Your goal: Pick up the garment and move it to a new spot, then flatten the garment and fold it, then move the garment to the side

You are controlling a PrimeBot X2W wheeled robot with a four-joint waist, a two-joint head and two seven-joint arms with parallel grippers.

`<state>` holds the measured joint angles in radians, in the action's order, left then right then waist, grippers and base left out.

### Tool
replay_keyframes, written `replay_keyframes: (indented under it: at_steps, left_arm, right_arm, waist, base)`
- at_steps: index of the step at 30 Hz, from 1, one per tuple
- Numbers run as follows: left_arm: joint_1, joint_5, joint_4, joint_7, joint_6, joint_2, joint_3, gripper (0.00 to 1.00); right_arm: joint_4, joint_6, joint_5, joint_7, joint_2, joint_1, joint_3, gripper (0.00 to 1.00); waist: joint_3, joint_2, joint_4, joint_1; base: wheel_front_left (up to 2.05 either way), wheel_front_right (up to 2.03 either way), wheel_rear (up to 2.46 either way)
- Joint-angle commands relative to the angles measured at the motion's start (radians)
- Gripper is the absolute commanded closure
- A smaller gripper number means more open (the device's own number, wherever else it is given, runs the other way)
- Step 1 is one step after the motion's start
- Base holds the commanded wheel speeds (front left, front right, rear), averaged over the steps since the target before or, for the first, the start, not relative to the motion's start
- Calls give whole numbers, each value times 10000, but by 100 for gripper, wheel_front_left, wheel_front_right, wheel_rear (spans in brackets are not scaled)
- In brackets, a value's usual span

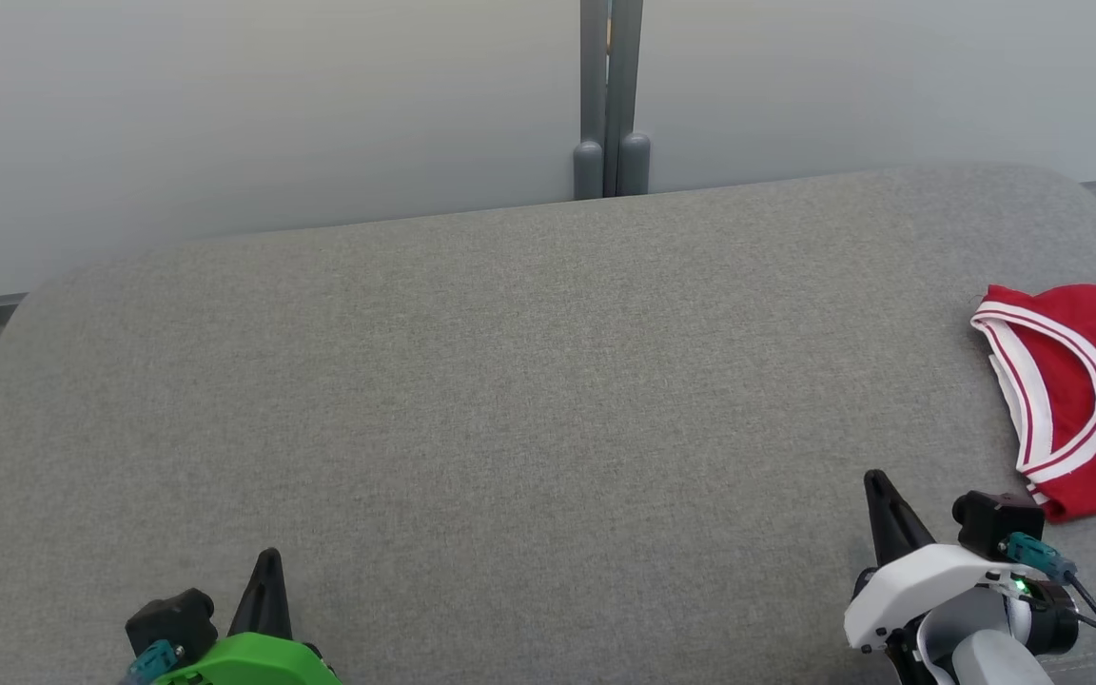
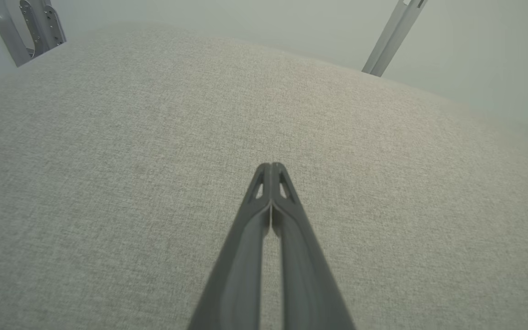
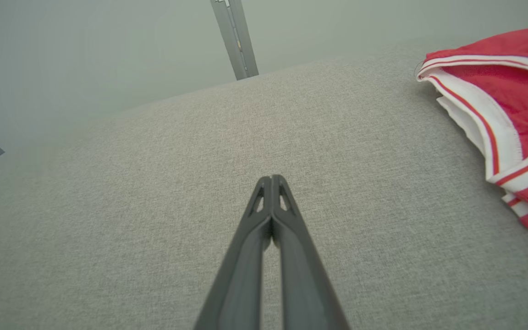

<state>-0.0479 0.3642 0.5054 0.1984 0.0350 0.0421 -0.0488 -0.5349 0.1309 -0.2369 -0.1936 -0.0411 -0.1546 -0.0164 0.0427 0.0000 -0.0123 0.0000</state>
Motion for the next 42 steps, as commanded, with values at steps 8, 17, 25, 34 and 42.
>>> replay_keyframes:
  at_steps: [8,17,25,34,42]
  left_arm:
    - [-253,1723,-548,-385,163,44,228,100]
    - [-303,3151,-843,-746,274,52,413,100]
    - [-347,4159,-1048,-1009,350,58,550,100]
    - [-396,5351,-1283,-1321,441,67,713,100]
    - [-431,6344,-1478,-1574,517,73,844,100]
  right_arm:
    - [630,-1,-1904,351,-53,-9,-90,100]
    - [963,0,-3470,694,-62,74,-192,100]
    - [1191,0,-4587,951,-69,116,-272,100]
    - [1458,-1,-5903,1248,-76,179,-369,100]
    - [1673,-1,-6977,1500,-82,230,-451,100]
  waist:
    - [-36,0,10,0]
    - [-72,0,20,0]
    - [-101,0,27,0]
    - [-137,0,37,0]
    - [-170,0,46,0]
  base:
    - [0,0,0]
    - [0,0,0]
    - [0,0,0]
    - [0,0,0]
    - [0,0,0]
